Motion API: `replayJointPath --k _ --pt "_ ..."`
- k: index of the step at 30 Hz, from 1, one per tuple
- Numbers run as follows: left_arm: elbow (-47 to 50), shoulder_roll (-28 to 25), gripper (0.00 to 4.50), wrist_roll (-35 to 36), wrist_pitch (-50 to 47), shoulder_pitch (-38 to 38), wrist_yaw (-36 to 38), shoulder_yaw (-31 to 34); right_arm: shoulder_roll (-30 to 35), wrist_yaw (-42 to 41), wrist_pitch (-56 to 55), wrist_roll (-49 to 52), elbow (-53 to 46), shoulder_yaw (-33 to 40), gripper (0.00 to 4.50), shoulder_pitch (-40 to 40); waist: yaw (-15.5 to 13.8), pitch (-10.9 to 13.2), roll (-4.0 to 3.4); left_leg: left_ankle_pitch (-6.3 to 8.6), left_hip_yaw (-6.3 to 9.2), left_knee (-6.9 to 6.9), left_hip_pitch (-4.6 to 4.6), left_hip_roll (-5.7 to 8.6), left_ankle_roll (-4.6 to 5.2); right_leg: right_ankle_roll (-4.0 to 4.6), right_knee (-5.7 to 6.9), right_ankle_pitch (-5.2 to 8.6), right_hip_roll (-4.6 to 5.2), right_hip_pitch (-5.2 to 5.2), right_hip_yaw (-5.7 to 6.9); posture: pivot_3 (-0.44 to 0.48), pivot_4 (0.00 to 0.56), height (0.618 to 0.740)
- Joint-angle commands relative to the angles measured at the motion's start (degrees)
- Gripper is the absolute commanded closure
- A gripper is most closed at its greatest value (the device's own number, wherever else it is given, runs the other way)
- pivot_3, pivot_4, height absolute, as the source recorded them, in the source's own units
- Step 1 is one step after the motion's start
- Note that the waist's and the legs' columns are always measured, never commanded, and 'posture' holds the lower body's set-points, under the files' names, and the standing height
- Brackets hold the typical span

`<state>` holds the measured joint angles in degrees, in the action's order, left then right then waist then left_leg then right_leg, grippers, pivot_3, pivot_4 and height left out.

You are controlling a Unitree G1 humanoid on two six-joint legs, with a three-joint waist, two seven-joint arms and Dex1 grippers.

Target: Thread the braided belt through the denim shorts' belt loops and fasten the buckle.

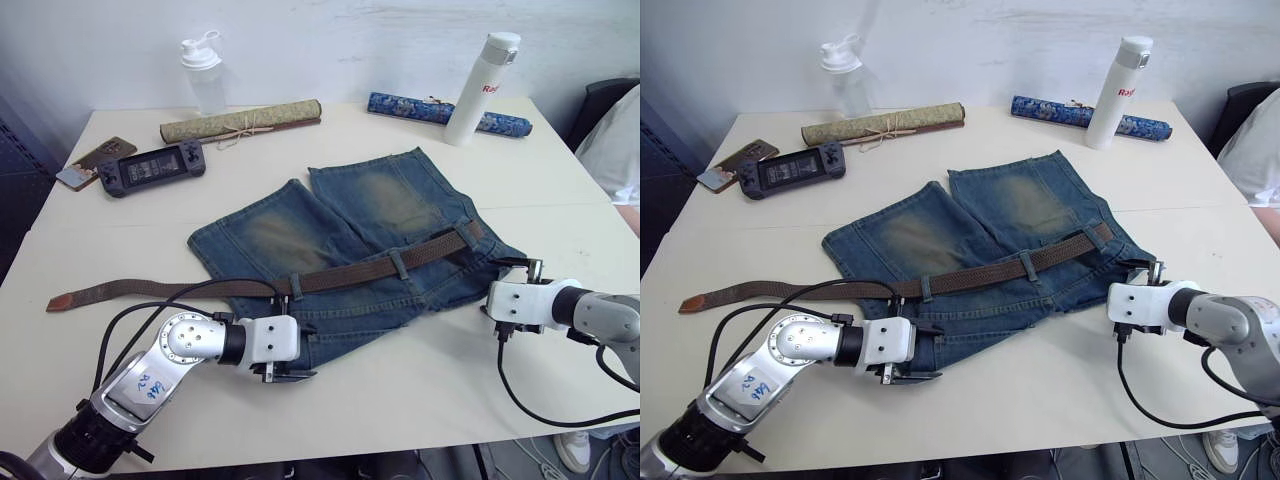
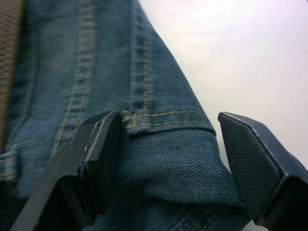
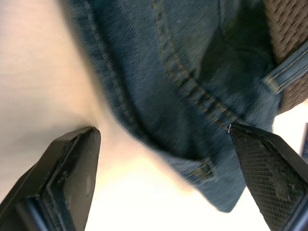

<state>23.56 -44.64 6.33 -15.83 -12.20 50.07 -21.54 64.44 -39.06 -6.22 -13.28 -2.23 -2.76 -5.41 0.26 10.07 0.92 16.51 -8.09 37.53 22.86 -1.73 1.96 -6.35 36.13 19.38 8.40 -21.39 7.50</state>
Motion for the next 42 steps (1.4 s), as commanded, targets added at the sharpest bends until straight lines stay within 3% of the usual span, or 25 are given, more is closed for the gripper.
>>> replayJointPath --k 1,2,4,8,12,13,21,25,30,42 --pt "-1.91 0.39 1.48 -4.97 3.42 -0.01 -1.19 -0.29 -3.14 2.18 -1.85 -4.99 4.50 -3.27 0.00 -1.08 0.10 -0.12 0.20 0.00 0.00 0.00 -0.06 -0.01 0.00 0.01 0.00 -0.01 0.06 0.04 -0.02 0.000 0.150 0.717" --pt "-2.20 0.48 1.88 -5.88 4.11 -0.07 -1.27 -0.30 -3.74 2.53 -2.28 -5.41 5.10 -3.31 0.00 -1.44 0.12 -0.14 0.24 0.02 0.00 0.00 -0.19 -0.04 -0.04 0.02 -0.02 -0.01 0.08 0.19 -0.04 0.000 0.150 0.717" --pt "-2.45 1.00 2.64 -6.45 4.62 -0.07 -1.13 0.01 -4.61 2.54 -3.14 -5.42 5.48 -3.13 0.52 -1.65 0.09 -0.15 0.24 0.09 0.04 -0.07 -0.61 -0.07 -0.09 0.04 -0.17 -0.01 0.12 0.67 -0.08 0.000 0.150 0.717" --pt "-2.43 1.99 4.37 -7.34 4.91 0.29 -1.82 1.01 -5.73 1.54 -3.97 -5.61 5.54 -3.13 2.26 -1.52 0.08 -0.13 0.18 0.25 0.17 -0.09 -0.71 -0.10 -0.17 0.11 -0.19 0.01 0.17 0.79 -0.31 0.000 0.150 0.717" --pt "-1.87 2.55 4.49 -7.21 3.91 -0.21 -1.53 1.76 -6.56 0.80 -3.61 -5.64 5.56 -2.92 4.21 -1.49 -0.05 -0.06 0.06 0.24 0.17 -0.07 -0.69 -0.10 -0.15 0.12 -0.17 0.02 0.16 0.78 -0.29 0.000 0.150 0.717" --pt "-1.80 2.56 4.49 -7.32 3.72 -0.38 -1.43 1.84 -6.81 0.56 -3.52 -5.48 5.42 -2.78 4.50 -1.40 -0.05 -0.04 0.02 0.24 0.17 -0.06 -0.69 -0.09 -0.15 0.12 -0.16 0.02 0.17 0.79 -0.29 0.000 0.150 0.717" --pt "-3.15 1.70 4.49 -6.69 4.86 -1.23 -1.10 4.50 -8.31 -3.18 0.25 0.40 0.91 -0.12 4.50 1.04 -0.05 -0.03 0.00 0.24 0.18 -0.06 -0.69 -0.10 -0.14 0.12 -0.15 0.02 0.16 0.79 -0.27 0.000 0.150 0.717" --pt "-9.82 -2.18 4.49 -6.40 11.75 -1.43 -1.11 10.90 -10.38 -8.58 11.86 12.28 -14.10 2.83 4.50 5.38 -0.13 0.02 -0.08 0.23 0.24 -0.11 -0.65 -0.11 -0.15 0.17 -0.15 0.05 0.15 0.76 -0.20 0.000 0.150 0.717" --pt "-19.86 -5.16 4.49 -5.79 21.93 -0.50 -0.38 15.82 -12.55 -9.95 20.86 16.15 -26.97 2.20 4.50 7.28 -0.05 0.21 -0.40 0.17 0.34 -0.25 -0.60 -0.24 -0.26 0.33 -0.06 0.14 0.09 0.64 -0.04 0.000 0.150 0.717" --pt "-24.31 -3.74 4.49 -6.26 28.33 1.47 0.61 16.20 -12.89 -6.26 22.87 7.55 -24.61 -1.42 4.50 6.44 -0.14 0.21 -0.40 0.25 0.31 -0.23 -0.50 -0.13 -0.21 0.31 -0.08 0.13 0.14 0.56 0.01 0.000 0.150 0.717"
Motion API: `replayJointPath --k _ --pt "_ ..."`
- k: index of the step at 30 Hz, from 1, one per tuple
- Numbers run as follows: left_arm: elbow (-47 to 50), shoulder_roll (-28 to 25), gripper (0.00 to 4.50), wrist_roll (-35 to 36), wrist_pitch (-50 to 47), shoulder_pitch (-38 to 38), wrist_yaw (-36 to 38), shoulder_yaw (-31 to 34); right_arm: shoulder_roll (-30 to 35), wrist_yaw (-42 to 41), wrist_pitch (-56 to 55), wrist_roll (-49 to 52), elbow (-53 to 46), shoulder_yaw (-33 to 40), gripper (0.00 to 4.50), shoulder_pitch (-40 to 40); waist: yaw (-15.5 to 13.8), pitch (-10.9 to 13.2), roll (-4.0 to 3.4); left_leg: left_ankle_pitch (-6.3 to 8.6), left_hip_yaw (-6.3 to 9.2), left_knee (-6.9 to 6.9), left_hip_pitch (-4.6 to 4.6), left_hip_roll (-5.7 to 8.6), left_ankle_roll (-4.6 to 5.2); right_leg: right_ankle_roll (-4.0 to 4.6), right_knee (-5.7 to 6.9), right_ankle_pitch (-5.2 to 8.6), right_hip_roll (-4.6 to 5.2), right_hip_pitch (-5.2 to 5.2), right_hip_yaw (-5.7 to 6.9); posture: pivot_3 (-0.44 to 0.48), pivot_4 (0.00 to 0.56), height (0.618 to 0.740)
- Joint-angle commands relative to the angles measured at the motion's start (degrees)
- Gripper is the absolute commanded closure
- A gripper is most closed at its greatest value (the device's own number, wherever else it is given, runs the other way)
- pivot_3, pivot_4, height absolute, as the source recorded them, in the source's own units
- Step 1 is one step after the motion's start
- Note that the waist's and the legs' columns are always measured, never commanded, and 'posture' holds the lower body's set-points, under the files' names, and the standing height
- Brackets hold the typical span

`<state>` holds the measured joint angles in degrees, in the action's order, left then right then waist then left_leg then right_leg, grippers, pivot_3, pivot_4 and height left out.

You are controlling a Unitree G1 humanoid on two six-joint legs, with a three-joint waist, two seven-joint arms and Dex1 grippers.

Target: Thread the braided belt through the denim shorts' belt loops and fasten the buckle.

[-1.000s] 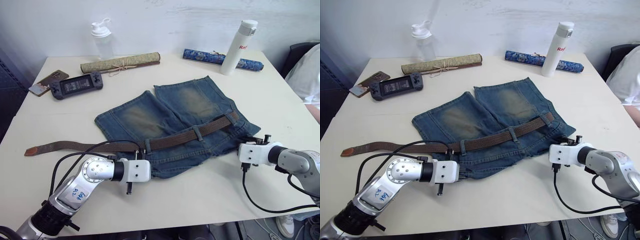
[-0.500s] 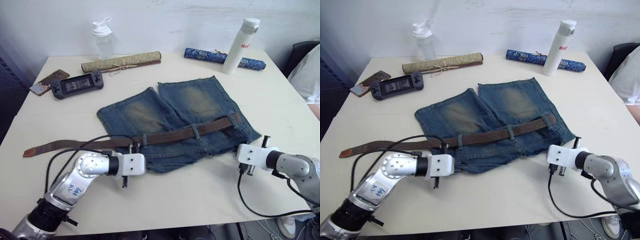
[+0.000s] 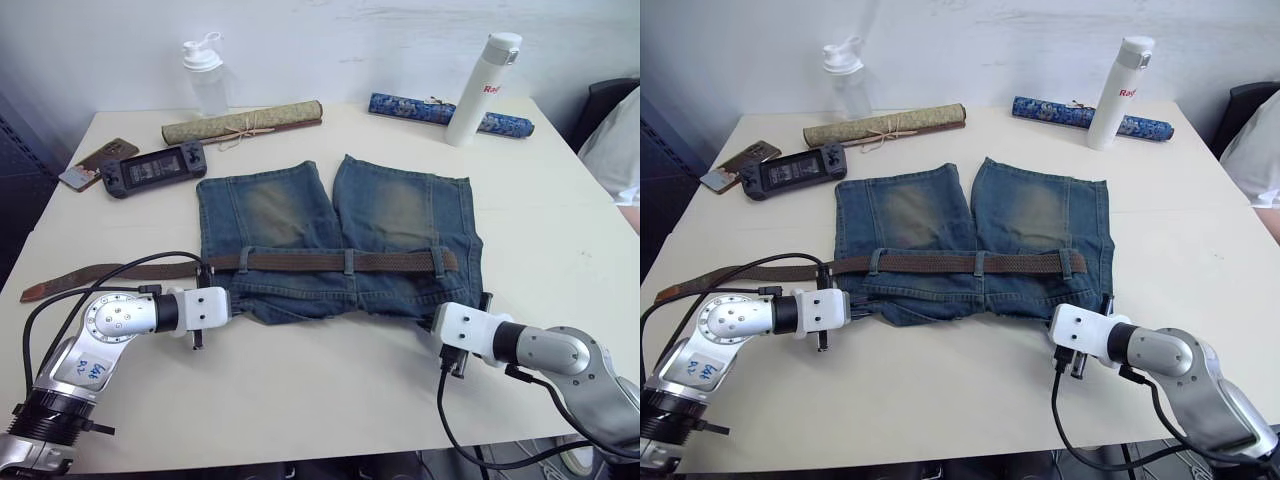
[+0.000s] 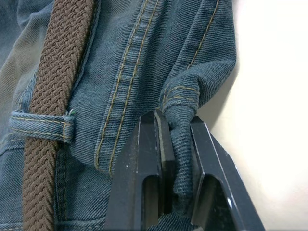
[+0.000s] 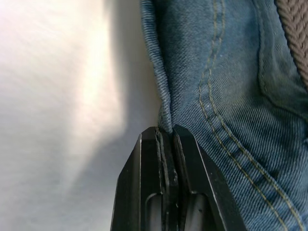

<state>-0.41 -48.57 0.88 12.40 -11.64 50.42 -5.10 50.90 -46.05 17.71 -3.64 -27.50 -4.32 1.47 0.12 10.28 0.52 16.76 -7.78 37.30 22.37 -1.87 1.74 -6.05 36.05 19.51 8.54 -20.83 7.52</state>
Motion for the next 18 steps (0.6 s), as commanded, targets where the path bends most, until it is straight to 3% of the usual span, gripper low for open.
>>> replayJointPath --k 1,7,13,16,17,18 --pt "-0.52 0.53 4.49 -0.36 -0.31 0.98 0.41 -0.11 0.62 1.01 -1.33 -2.60 1.21 0.17 4.50 -0.85 -0.02 0.00 0.00 0.00 0.00 0.01 0.00 0.00 0.00 0.00 0.00 0.00 0.00 0.00 0.02 0.000 0.150 0.717" --pt "-1.50 1.54 4.49 -0.06 -0.07 0.92 1.12 -0.72 -0.56 1.27 -2.01 -3.71 2.01 -0.37 4.50 -2.54 -0.02 0.00 0.00 0.00 -0.01 0.00 -0.01 0.03 0.01 -0.02 0.00 -0.01 0.02 0.00 0.03 0.000 0.150 0.717" --pt "-0.19 2.57 1.57 3.44 -2.07 1.65 3.09 0.48 -2.27 0.08 3.92 0.60 0.01 3.01 4.50 -2.91 -0.01 0.00 0.00 -0.01 0.03 0.01 0.00 0.02 0.01 -0.02 0.00 -0.01 0.01 0.02 0.02 0.000 0.150 0.717" --pt "4.87 1.36 0.21 12.23 -8.83 1.79 7.22 3.79 -0.82 -2.51 4.22 4.90 -0.04 7.29 3.31 -2.83 0.00 0.01 -0.01 0.00 0.01 0.00 0.02 0.03 0.01 -0.02 -0.01 -0.01 0.01 0.00 0.03 0.000 0.150 0.717" --pt "6.62 0.79 0.19 16.89 -13.23 1.24 8.90 5.61 -0.36 -4.15 5.95 7.62 -0.48 9.24 3.01 -3.05 0.02 0.03 0.01 0.00 0.01 0.00 0.05 0.03 0.01 -0.02 0.00 -0.01 0.01 -0.03 0.03 0.000 0.150 0.717" --pt "7.90 0.03 0.19 21.10 -17.83 0.59 10.36 7.32 0.22 -5.95 8.33 10.64 -1.04 11.17 2.43 -3.26 0.00 0.04 0.01 -0.01 0.01 0.02 0.12 0.02 0.02 -0.02 0.02 -0.01 0.00 -0.09 0.02 0.000 0.150 0.717"
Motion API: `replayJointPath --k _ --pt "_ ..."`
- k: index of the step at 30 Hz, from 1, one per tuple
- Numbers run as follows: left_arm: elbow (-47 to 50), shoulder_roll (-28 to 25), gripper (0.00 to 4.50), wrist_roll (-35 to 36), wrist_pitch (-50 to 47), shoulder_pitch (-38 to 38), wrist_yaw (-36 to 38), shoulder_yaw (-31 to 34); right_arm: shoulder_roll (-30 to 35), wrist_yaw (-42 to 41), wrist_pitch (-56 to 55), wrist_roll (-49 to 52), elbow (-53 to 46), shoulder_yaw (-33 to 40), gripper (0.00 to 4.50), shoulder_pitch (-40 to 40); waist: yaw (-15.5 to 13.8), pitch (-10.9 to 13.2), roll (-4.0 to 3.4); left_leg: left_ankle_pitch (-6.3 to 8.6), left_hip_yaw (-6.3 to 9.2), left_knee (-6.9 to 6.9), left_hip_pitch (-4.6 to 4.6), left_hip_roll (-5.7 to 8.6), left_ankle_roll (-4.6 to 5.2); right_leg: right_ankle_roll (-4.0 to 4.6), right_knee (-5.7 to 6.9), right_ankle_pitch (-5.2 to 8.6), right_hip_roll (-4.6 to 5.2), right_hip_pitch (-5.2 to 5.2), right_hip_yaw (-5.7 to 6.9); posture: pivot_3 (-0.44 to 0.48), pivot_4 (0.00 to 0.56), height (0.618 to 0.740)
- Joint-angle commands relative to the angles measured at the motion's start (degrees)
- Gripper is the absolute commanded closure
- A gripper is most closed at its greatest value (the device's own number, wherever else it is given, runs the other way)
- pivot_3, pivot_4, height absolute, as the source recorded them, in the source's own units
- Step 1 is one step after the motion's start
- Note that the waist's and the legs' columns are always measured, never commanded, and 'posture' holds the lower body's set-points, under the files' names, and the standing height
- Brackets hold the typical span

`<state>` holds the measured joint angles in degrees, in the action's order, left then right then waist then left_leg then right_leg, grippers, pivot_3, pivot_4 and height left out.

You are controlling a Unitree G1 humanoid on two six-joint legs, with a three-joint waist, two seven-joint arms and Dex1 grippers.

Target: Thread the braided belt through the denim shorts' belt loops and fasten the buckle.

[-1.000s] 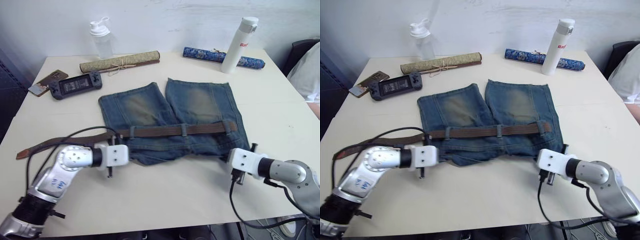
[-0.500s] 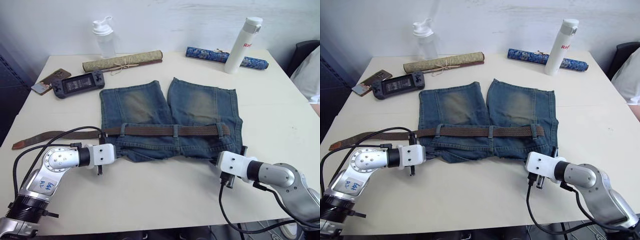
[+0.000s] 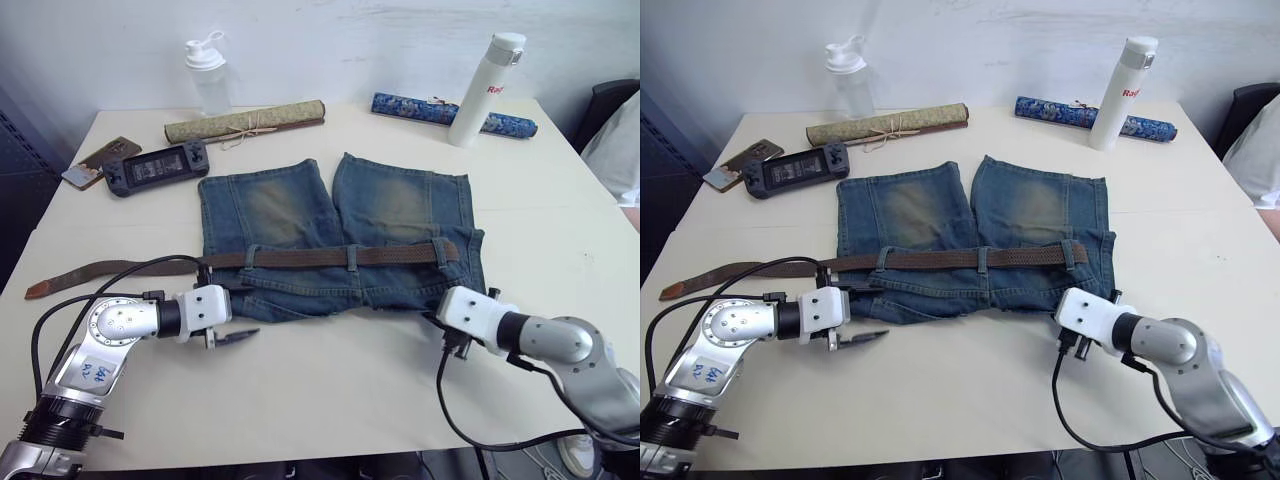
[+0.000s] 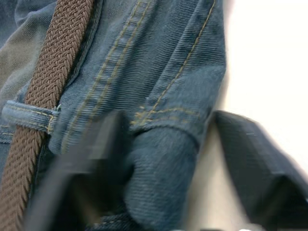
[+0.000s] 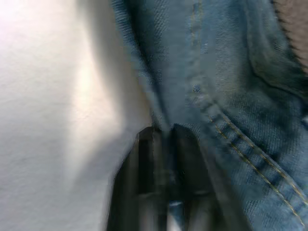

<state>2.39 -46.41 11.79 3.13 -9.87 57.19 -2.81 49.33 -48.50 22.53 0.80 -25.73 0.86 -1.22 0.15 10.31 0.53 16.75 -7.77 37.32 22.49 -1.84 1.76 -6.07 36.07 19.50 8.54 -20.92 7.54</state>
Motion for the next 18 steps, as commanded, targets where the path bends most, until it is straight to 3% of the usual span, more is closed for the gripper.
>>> replayJointPath --k 1,4,5,11,18 --pt "5.61 -2.93 0.19 13.54 -12.30 -1.90 4.85 6.57 1.97 -4.93 6.02 9.60 -3.25 8.07 2.00 -1.11 -0.05 0.01 0.01 -0.01 0.04 0.02 0.03 -0.01 0.00 0.00 0.00 0.00 0.00 0.00 -0.01 0.000 0.150 0.717" --pt "3.94 -5.73 0.19 20.66 -21.25 -4.40 8.64 10.28 2.42 -6.92 13.68 19.13 -2.26 14.12 0.29 -6.29 0.01 0.03 -0.03 -0.05 0.18 0.04 0.01 -0.03 -0.04 0.00 0.02 0.00 -0.03 0.07 0.05 0.000 0.150 0.717" --pt "2.00 -6.09 0.19 21.59 -23.33 -6.19 8.83 11.10 2.60 -7.06 16.34 21.84 -1.09 15.71 0.03 -8.93 0.09 0.06 -0.06 -0.05 0.18 0.01 -0.01 -0.02 -0.04 0.00 0.00 0.00 -0.04 0.09 0.05 0.000 0.150 0.717" --pt "-20.33 -2.33 0.09 20.28 -31.85 -21.86 7.54 10.19 -0.52 1.71 33.95 25.20 16.94 13.32 0.01 -28.42 0.03 0.07 -0.07 -0.12 0.05 0.01 0.02 0.09 -0.03 0.00 0.22 0.00 -0.12 -0.11 0.13 0.000 0.150 0.717" --pt "-36.61 3.01 0.09 16.83 -35.07 -34.00 11.82 6.83 -5.82 5.22 47.91 28.18 29.92 11.90 0.01 -37.40 0.00 0.07 0.02 -0.23 -0.18 0.40 1.09 0.23 0.15 -0.09 0.80 -0.03 -0.30 -1.11 0.28 0.000 0.150 0.717"
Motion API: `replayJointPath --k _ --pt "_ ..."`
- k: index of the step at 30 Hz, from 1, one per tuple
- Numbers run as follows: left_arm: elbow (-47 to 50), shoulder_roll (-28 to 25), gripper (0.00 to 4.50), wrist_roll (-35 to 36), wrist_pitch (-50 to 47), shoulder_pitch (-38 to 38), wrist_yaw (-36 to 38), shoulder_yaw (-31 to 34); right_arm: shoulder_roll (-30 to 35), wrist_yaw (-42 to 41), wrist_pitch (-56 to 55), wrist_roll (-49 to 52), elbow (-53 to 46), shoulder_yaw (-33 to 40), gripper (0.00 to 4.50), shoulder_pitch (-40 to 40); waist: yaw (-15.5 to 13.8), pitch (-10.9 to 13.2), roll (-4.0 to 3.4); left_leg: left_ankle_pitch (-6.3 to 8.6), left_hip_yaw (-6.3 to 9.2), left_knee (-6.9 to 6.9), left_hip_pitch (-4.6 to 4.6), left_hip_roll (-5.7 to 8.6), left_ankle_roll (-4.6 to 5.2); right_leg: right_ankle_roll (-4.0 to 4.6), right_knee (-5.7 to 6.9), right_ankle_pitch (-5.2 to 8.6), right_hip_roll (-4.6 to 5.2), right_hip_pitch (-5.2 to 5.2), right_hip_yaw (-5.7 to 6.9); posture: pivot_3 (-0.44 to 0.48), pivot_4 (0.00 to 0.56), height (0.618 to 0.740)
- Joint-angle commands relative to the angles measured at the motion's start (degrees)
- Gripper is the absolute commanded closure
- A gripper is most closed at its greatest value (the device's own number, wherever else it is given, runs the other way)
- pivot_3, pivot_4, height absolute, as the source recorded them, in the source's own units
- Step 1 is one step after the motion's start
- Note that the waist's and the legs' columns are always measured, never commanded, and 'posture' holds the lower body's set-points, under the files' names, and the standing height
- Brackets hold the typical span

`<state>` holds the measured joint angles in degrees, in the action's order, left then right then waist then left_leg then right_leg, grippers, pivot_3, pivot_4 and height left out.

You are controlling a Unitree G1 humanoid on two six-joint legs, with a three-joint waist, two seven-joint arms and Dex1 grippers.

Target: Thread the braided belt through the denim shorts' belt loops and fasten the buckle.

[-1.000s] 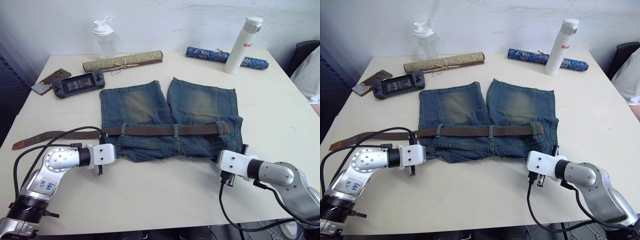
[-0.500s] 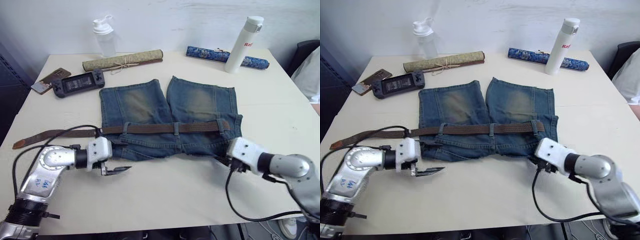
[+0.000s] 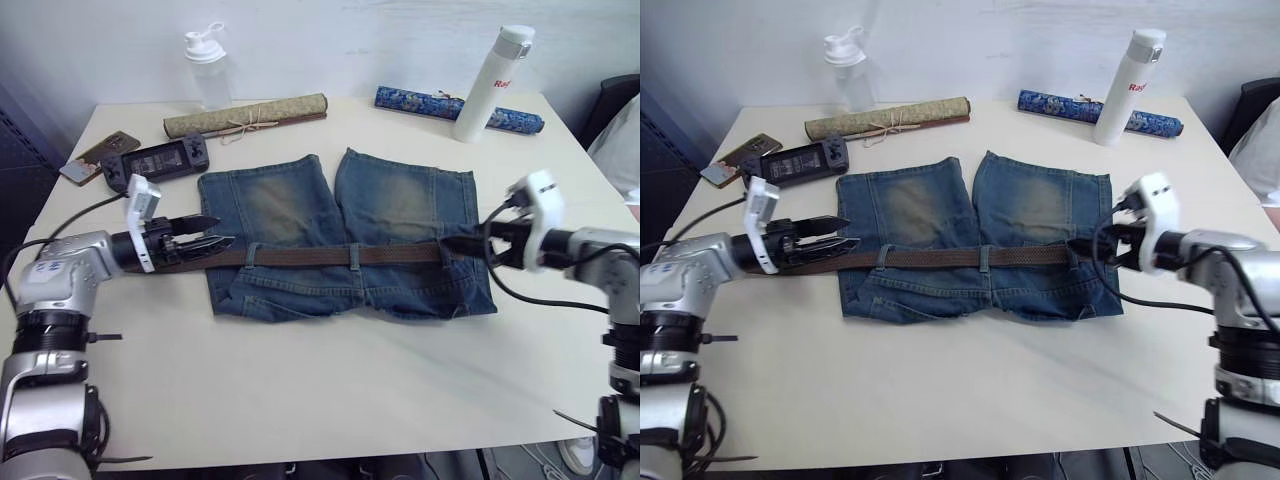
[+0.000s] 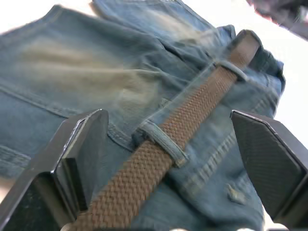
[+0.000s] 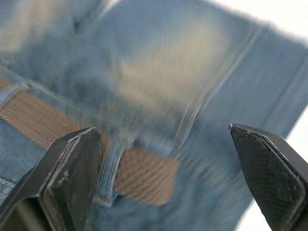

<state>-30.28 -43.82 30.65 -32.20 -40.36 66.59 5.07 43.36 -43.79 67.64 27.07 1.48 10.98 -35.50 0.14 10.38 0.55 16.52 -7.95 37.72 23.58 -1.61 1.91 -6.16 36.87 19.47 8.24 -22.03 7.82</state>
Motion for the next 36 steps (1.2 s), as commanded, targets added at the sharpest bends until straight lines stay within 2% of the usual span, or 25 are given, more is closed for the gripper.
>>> replayJointPath --k 1,3,10,13,17,18,19,22,23,26,27,32,36 --pt "-6.37 1.59 0.09 -3.02 0.61 -5.08 2.81 -1.80 -0.24 -0.29 4.45 3.12 4.21 1.97 0.01 -4.01 0.05 0.00 0.00 -0.01 -0.08 0.15 0.24 0.01 0.03 -0.06 0.10 -0.02 0.00 -0.27 -0.05 0.000 0.150 0.717" --pt "-9.63 3.32 0.09 -4.40 0.30 -7.35 4.13 -3.12 -0.69 -1.69 7.69 5.44 6.39 2.39 0.01 -5.53 0.08 0.00 0.00 -0.08 -0.11 0.36 0.59 0.00 0.13 -0.13 0.30 -0.06 0.00 -0.60 -0.09 0.000 0.150 0.717" --pt "-20.68 7.28 0.09 -13.92 7.86 -9.67 3.85 -8.21 0.23 -3.15 5.60 4.09 9.55 -2.43 0.01 -5.82 0.30 0.00 0.00 -0.08 -0.18 0.40 0.56 -0.02 0.14 -0.13 0.45 -0.07 0.00 -0.68 -0.20 0.000 0.150 0.717" --pt "-24.09 8.68 0.09 -15.97 10.44 -10.60 2.94 -8.10 0.32 -3.76 4.95 4.24 10.81 -3.16 0.01 -6.05 0.24 0.00 0.00 -0.08 -0.24 0.40 0.56 -0.03 0.14 -0.13 0.52 -0.07 0.02 -0.73 -0.24 0.000 0.150 0.717" --pt "-24.71 9.78 0.09 -15.48 10.41 -11.66 5.30 -6.76 0.12 -4.51 4.05 4.86 12.08 -2.58 0.01 -6.11 0.00 0.00 0.00 -0.09 -0.24 0.52 0.55 -0.01 0.15 -0.14 0.61 -0.07 0.10 -0.72 -0.25 0.000 0.150 0.717" --pt "-24.69 9.85 0.65 -15.72 10.74 -11.68 5.70 -6.73 0.08 -4.59 3.65 4.86 12.34 -2.45 0.56 -6.07 0.06 0.00 0.00 -0.09 -0.24 0.53 0.55 0.01 0.15 -0.13 0.62 -0.07 0.12 -0.73 -0.25 0.000 0.150 0.717" --pt "-24.66 9.88 0.80 -16.09 11.23 -11.61 5.96 -6.78 0.06 -4.65 3.31 4.86 12.55 -2.37 0.73 -6.06 0.13 0.00 0.00 -0.08 -0.24 0.53 0.56 0.01 0.16 -0.13 0.62 -0.07 0.13 -0.72 -0.25 0.000 0.150 0.717" --pt "-24.45 9.60 2.15 -16.75 11.97 -11.23 7.32 -6.54 -0.03 -5.14 1.87 5.09 13.36 -1.86 2.19 -5.98 0.21 0.00 0.00 -0.08 -0.24 0.49 0.55 0.01 0.16 -0.13 0.60 -0.07 0.12 -0.73 -0.23 0.000 0.150 0.717" --pt "-24.49 9.51 2.40 -16.92 12.08 -11.19 7.72 -6.42 -0.03 -5.36 1.56 5.19 13.45 -1.80 2.51 -5.92 0.21 0.00 0.00 -0.08 -0.25 0.49 0.56 0.00 0.16 -0.13 0.60 -0.07 0.11 -0.74 -0.22 0.000 0.150 0.717" --pt "-24.57 9.40 3.59 -17.25 12.74 -11.18 8.31 -5.92 -0.05 -5.98 0.89 5.46 12.89 -1.95 3.80 -5.47 0.26 0.00 0.00 -0.08 -0.25 0.48 0.56 0.01 0.16 -0.13 0.59 -0.07 0.11 -0.74 -0.22 0.000 0.150 0.717" --pt "-24.57 9.39 3.62 -17.39 13.08 -11.20 8.33 -5.81 -0.02 -6.27 0.68 5.52 12.67 -2.06 4.06 -5.34 0.26 0.00 0.00 -0.08 -0.25 0.49 0.56 0.00 0.16 -0.13 0.60 -0.07 0.11 -0.74 -0.23 0.000 0.150 0.717" --pt "-23.80 9.91 3.62 -17.04 15.82 -11.58 6.11 -4.06 -0.18 -7.26 -2.88 5.15 12.15 -1.75 4.06 -5.16 0.28 0.00 0.00 -0.08 -0.25 0.49 0.56 0.00 0.16 -0.13 0.60 -0.07 0.11 -0.74 -0.23 0.000 0.150 0.717" --pt "-18.18 9.85 3.62 -15.05 20.09 -9.29 5.35 -1.20 1.81 -12.30 -13.67 3.79 4.58 -2.85 4.06 0.31 0.23 0.00 0.00 -0.08 -0.25 0.49 0.57 0.00 0.16 -0.14 0.60 -0.07 0.11 -0.75 -0.23 0.000 0.150 0.717"
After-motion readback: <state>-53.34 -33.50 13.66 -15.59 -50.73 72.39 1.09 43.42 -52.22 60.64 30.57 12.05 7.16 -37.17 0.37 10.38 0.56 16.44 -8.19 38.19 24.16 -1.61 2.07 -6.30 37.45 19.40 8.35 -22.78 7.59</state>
